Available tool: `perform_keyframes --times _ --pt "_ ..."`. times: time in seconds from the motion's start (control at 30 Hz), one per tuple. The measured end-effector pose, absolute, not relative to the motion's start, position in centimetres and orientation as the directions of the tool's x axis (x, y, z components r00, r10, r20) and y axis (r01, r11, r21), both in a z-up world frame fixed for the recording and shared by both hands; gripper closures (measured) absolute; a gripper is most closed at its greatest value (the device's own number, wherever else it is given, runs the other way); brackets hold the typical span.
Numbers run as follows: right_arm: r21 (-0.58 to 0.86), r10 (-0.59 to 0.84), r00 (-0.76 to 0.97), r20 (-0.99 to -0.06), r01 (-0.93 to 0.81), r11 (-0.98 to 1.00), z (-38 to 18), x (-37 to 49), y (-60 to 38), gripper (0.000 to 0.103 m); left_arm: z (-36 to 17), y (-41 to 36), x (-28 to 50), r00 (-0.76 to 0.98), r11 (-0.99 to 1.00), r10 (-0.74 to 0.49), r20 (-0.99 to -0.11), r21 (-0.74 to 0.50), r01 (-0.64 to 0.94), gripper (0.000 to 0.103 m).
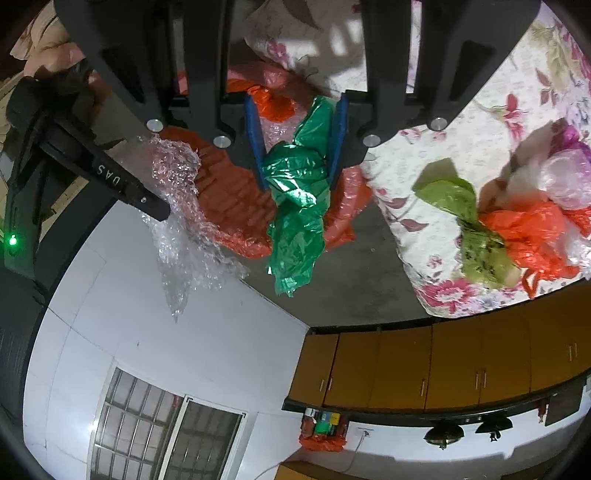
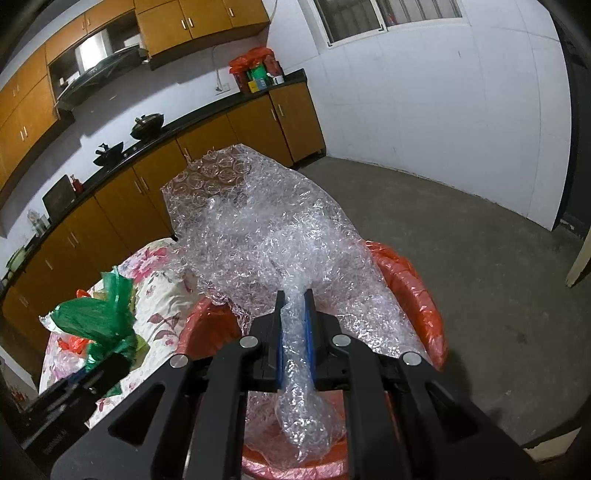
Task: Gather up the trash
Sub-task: 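Carry the bubble wrap with the right tool over the basket while the left tool carries the green bag, then open the right tool to drop bubble wrap while the left tool drops the green bag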
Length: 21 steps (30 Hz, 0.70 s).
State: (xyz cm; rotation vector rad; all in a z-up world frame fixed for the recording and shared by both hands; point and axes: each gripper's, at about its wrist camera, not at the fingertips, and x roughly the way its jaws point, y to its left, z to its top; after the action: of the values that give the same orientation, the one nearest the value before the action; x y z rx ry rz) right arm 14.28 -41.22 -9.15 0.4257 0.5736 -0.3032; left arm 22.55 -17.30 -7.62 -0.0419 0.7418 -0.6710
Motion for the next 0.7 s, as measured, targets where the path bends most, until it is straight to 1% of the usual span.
perform_keyframes --times 0.37,0.47,0.53,0.7 --pt "0.331 -0.145 0.801 -0.581 0.395 0.857 -9.8 14.4 -42.0 0.092 -9.3 -19.9 23.6 0.493 0.768 -0.598 -0.632 -0.275 0.579 0.07" --pt "0.343 -0.133 0.804 -0.58 0.389 0.855 -10.0 14.4 -42.4 0.084 -9.8 -20.4 23.8 0.482 0.764 -0.6 -0.638 -0.28 0.581 0.069" --pt "0.347 -0.129 0.804 -0.58 0.387 0.854 -10.1 14.3 -42.6 0.075 -10.2 -20.6 24.0 0.475 0.764 -0.6 -0.643 -0.284 0.58 0.067" --pt "0.353 -0.128 0.804 -0.581 0.391 0.85 -10.3 13.9 -42.9 0.07 -10.9 -20.5 24.1 0.467 0.767 -0.595 -0.654 -0.289 0.573 0.061"
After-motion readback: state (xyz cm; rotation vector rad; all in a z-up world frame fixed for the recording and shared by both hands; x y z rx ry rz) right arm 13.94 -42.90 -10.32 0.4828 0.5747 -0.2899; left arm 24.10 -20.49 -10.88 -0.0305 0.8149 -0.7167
